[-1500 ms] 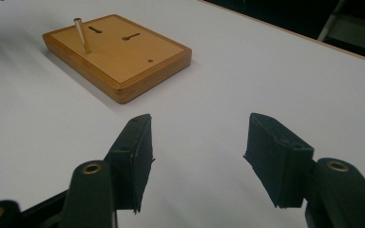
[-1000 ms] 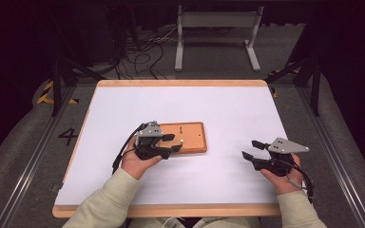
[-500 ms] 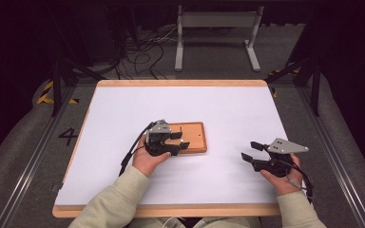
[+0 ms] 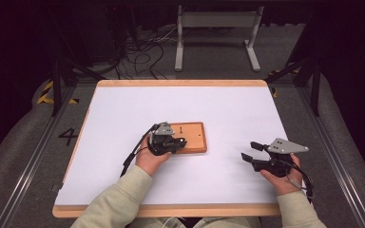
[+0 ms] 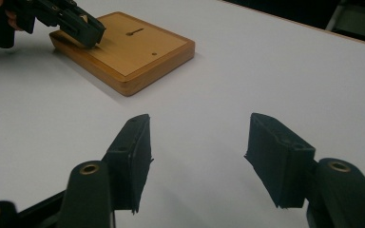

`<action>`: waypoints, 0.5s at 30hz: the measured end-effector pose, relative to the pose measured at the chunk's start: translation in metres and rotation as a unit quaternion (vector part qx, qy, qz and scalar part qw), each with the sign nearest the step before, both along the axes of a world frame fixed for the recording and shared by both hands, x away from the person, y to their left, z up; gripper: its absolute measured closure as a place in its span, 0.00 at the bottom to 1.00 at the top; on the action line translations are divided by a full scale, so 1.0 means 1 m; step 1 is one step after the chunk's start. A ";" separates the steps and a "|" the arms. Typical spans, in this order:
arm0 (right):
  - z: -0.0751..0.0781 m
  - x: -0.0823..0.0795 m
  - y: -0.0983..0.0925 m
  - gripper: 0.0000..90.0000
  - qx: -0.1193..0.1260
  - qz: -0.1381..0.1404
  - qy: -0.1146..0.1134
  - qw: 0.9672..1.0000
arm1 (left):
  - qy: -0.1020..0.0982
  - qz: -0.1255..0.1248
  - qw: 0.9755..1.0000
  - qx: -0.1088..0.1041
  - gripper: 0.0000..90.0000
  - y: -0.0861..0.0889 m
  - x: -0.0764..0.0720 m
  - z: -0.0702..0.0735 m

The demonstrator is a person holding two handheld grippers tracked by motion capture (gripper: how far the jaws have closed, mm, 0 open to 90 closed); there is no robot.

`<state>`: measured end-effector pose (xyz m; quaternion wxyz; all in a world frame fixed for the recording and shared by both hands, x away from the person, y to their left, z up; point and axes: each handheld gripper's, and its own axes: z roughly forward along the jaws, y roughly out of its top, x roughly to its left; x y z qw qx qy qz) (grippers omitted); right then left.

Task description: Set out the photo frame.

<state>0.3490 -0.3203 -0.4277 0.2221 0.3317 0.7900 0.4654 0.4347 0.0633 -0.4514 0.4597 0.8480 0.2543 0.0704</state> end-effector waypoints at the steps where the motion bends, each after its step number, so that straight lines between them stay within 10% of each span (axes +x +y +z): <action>1: 0.000 0.000 0.000 0.46 0.000 0.000 0.000 1.000 | 0.000 0.000 1.000 0.000 0.92 0.000 0.000 0.000; 15: 0.000 0.000 0.000 0.46 0.001 0.001 -0.001 1.000 | -0.082 -0.034 0.995 0.036 0.93 -0.003 -0.006 -0.002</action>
